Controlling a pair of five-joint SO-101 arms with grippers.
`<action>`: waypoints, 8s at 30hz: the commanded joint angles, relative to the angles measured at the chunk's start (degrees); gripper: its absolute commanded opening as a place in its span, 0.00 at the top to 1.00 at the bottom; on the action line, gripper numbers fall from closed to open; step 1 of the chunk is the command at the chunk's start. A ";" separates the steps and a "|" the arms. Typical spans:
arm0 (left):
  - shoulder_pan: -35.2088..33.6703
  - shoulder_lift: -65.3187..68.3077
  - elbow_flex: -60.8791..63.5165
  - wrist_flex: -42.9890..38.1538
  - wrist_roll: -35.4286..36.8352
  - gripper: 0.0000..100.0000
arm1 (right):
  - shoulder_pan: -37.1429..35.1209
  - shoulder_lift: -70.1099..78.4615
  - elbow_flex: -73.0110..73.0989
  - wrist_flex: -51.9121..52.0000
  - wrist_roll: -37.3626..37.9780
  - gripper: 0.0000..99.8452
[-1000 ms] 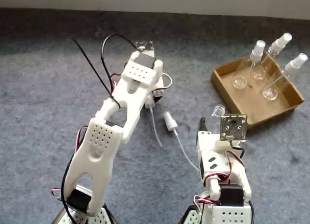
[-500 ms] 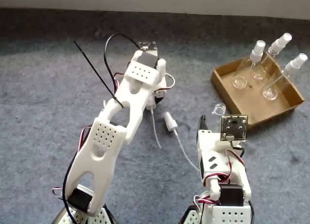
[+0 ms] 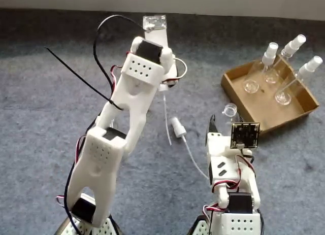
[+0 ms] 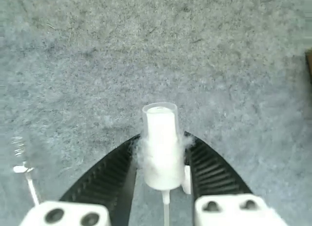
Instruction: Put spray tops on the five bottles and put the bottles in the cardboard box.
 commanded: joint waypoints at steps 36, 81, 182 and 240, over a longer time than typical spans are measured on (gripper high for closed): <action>4.53 -61.76 24.84 -9.05 -21.63 0.99 | -23.60 -0.66 3.82 -11.21 0.18 0.88; 11.74 -105.89 103.43 -88.53 -26.99 1.00 | -18.51 -0.22 6.81 -11.12 0.18 0.88; 20.35 -97.63 137.63 -117.89 -27.25 1.00 | -18.33 -0.57 6.81 -6.64 0.70 0.88; 19.47 -97.45 122.77 -81.76 -34.29 1.00 | -18.51 -0.66 6.81 -4.35 0.70 0.88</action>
